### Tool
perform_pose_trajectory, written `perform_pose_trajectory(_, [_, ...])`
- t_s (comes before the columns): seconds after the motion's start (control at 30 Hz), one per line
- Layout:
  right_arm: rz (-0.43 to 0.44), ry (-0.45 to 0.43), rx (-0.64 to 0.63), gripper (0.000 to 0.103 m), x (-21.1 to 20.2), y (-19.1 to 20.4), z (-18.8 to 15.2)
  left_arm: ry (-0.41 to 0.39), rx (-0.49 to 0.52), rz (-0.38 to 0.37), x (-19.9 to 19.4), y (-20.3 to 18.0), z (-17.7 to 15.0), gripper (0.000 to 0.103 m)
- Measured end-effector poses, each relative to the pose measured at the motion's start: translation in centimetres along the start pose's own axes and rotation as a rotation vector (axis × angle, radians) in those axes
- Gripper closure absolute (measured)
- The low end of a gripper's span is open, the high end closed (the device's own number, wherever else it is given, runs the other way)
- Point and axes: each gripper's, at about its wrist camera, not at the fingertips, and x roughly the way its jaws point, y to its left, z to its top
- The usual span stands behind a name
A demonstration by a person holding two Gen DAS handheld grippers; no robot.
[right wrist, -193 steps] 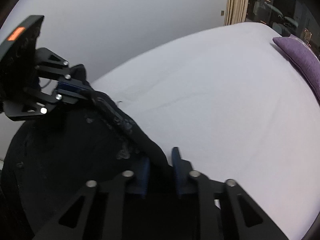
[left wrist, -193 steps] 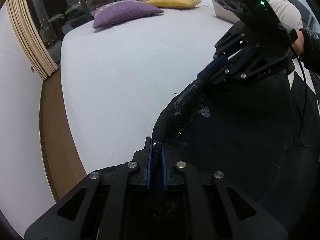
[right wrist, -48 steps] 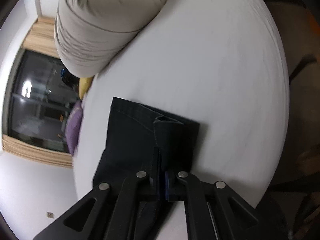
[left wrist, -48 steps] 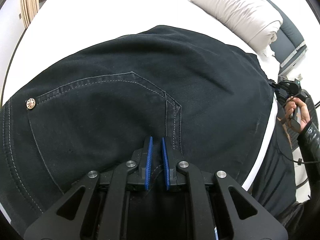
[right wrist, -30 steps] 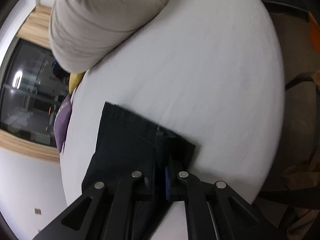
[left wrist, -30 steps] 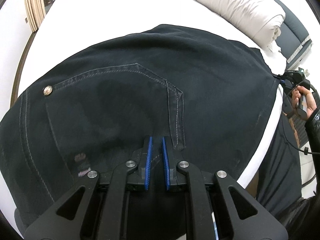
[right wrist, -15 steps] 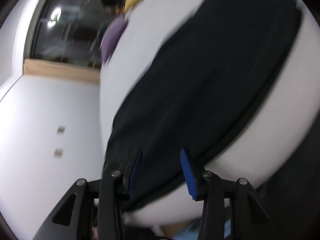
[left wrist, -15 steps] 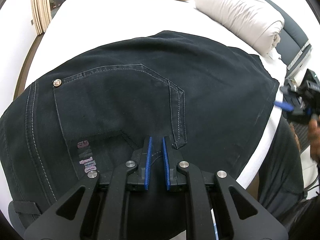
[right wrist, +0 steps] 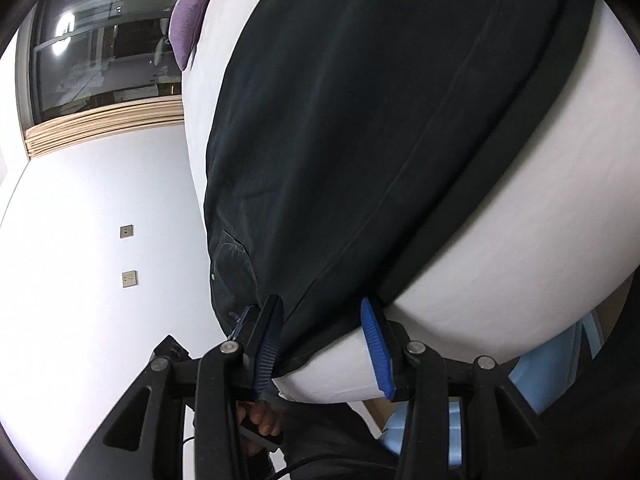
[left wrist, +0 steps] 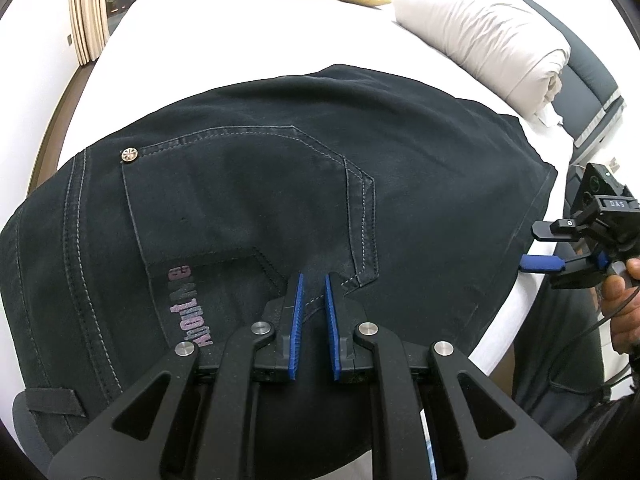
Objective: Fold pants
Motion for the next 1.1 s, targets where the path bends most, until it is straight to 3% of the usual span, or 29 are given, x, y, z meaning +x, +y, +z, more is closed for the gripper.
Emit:
perform_pose_trajectory(0.13, [0.047,0.008,0.020,0.059,1.3,-0.8,0.0,-0.002,0.003,0.007,0.1,-0.1,0.0,0.092])
perform_pose_trajectory(0.2, [0.065,-0.004,0.021,0.074,1.9,-0.8,0.6,0.001,0.011,0.011,0.0,-0.2,0.0,0.092])
perform_pose_trajectory(0.23, [0.062,-0.005,0.013,0.095,2.0,-0.8,0.7,0.003,0.014,0.010,0.0,-0.2,0.0,0.092])
perform_pose_trajectory(0.37, [0.013,-0.030,-0.036,0.099,1.4,-1.1,-0.1,0.015,0.026,0.008,0.2,-0.4,0.1,0.092])
perform_pose_trajectory(0.6, [0.020,-0.044,-0.044,0.097,1.0,-1.8,-1.0,0.013,0.024,-0.002,0.3,-0.2,0.3,0.092])
perform_pose_trajectory(0.73, [0.078,-0.121,-0.005,0.067,-1.1,-2.1,0.3,0.012,0.021,-0.011,0.2,0.2,0.1,0.092])
perform_pose_trajectory(0.8, [0.094,-0.194,0.018,0.066,-2.7,-2.8,1.4,0.013,0.024,-0.010,0.2,0.3,0.1,0.092])
perform_pose_trajectory(0.83, [0.106,-0.242,0.037,0.066,-3.9,-3.3,2.1,0.013,0.026,-0.008,0.2,0.2,0.1,0.092])
perform_pose_trajectory(0.87, [0.115,-0.268,0.046,0.073,-4.5,-3.7,2.5,0.014,0.026,-0.006,0.3,0.2,0.1,0.092])
perform_pose_trajectory(0.9, [0.110,-0.292,0.056,0.082,-5.3,-4.2,3.0,0.014,0.027,-0.005,0.3,0.2,0.1,0.092])
perform_pose_trajectory(0.93, [0.075,-0.309,0.063,0.098,-5.9,-4.6,3.2,0.014,0.026,-0.006,0.3,0.2,0.1,0.092])
perform_pose_trajectory(1.1, [0.062,-0.317,0.060,0.101,-6.9,-5.8,2.4,0.019,0.026,0.001,0.4,0.1,0.3,0.092])
